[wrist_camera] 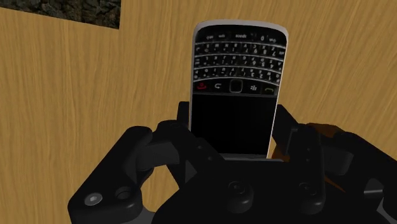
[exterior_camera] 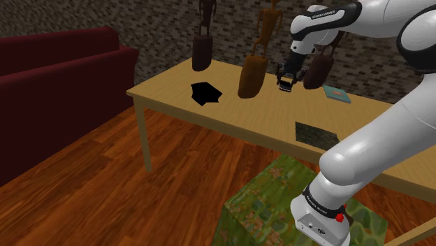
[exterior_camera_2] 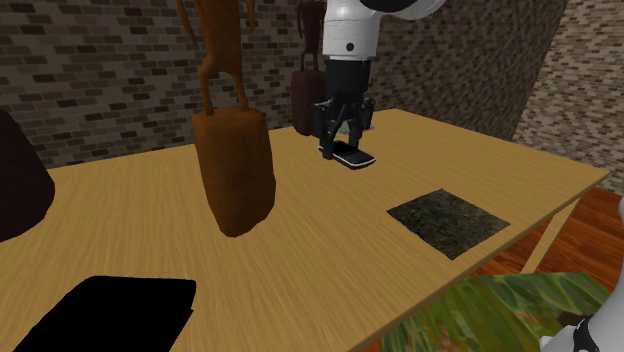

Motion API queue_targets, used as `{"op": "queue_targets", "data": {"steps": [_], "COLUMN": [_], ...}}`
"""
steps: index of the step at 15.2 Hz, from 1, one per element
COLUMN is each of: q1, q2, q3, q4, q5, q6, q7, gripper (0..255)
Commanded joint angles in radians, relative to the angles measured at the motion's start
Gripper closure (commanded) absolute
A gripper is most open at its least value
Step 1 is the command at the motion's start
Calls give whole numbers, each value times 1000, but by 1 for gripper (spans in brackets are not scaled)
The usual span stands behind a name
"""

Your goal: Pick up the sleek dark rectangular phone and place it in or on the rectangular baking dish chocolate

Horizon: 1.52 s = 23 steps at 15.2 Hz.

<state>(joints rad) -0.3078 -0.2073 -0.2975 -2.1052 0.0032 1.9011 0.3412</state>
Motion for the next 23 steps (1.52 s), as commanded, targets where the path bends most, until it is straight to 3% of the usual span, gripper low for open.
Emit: {"op": "queue_targets", "data": {"steps": [1, 13, 23], "q1": [19, 134, 221], "q2": [29, 248, 519], "q3": [22, 149, 220], "q4": [32, 278, 646], "q5": [13, 69, 83], "q6": [-3, -24, -110], "q7": [35, 257, 422], "gripper": [255, 255, 255]}}
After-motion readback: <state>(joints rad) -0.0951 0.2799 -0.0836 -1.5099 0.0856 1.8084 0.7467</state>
